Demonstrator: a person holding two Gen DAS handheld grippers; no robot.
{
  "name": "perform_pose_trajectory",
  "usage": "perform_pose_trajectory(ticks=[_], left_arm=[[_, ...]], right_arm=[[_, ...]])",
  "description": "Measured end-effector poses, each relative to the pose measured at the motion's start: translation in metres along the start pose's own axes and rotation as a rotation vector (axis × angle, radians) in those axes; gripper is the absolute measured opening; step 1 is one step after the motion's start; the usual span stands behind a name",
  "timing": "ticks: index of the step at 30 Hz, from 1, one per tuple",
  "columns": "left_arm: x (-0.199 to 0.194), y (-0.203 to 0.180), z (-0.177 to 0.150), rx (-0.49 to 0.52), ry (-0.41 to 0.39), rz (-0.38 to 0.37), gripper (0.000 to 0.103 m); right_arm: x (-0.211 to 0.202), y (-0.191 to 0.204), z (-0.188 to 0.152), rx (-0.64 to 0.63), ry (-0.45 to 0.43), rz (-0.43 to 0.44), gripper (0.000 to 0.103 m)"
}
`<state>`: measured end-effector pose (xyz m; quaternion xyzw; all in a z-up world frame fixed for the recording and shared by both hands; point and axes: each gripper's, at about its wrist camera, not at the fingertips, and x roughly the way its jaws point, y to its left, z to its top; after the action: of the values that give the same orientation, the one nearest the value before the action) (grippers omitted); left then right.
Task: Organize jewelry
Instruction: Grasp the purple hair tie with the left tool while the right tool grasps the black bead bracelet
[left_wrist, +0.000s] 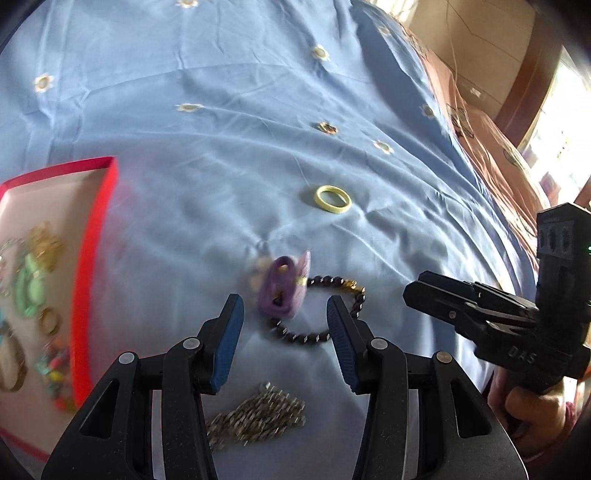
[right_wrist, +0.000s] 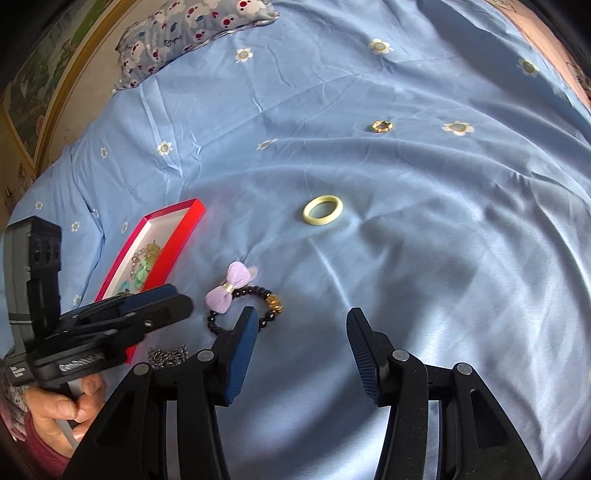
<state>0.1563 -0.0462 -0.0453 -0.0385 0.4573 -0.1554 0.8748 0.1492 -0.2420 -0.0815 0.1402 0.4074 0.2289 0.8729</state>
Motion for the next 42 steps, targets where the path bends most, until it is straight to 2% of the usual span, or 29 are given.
perform_pose_trajectory(ticks=[3,4,5,7,8,17,23,26,31,32,33,35,42], left_arm=[[0.012,-0.002,0.004,0.004,0.014,-0.008,0.042],[0.015,-0.002,0.005,0.004,0.020,-0.011,0.035],[0.019,-0.001,0.005,0.002,0.030,-0.017,0.023],[0.022,0.002,0.004,-0.004,0.040,-0.029,0.010],[0.021,0.003,0.003,-0.009,0.039,-0.039,0.007],[-0.013,0.030,-0.007,-0.090,-0.017,-0.052,0.003],[-0.033,0.054,-0.017,-0.143,-0.047,-0.041,0.003],[-0.037,0.065,-0.023,-0.173,-0.048,-0.033,0.003],[-0.042,0.079,-0.033,-0.217,-0.046,-0.023,0.003],[-0.044,0.081,-0.035,-0.223,-0.047,-0.020,0.003],[-0.045,0.084,-0.036,-0.228,-0.050,-0.019,0.003],[-0.051,0.087,-0.038,-0.238,-0.057,-0.017,0.003],[-0.072,0.096,-0.044,-0.253,-0.098,0.001,0.003]], right_arm=[[0.001,-0.001,0.002,-0.002,0.002,0.000,0.052],[0.002,0.000,0.002,-0.005,0.003,0.000,0.052],[0.003,0.001,0.003,-0.011,0.006,0.001,0.052],[0.006,0.004,0.004,-0.028,0.012,-0.001,0.052],[0.009,0.006,0.004,-0.039,0.017,-0.003,0.052],[0.038,0.041,0.006,-0.175,0.059,-0.023,0.052],[0.037,0.069,-0.003,-0.285,0.053,-0.008,0.052],[0.044,0.080,-0.007,-0.335,0.086,0.022,0.051],[0.075,0.096,-0.013,-0.434,0.144,-0.015,0.047],[0.077,0.100,-0.014,-0.463,0.138,-0.029,0.042],[0.078,0.102,-0.013,-0.474,0.139,-0.038,0.027],[0.079,0.102,-0.010,-0.463,0.146,-0.033,0.007],[0.068,0.099,-0.002,-0.360,0.134,0.058,0.007]])
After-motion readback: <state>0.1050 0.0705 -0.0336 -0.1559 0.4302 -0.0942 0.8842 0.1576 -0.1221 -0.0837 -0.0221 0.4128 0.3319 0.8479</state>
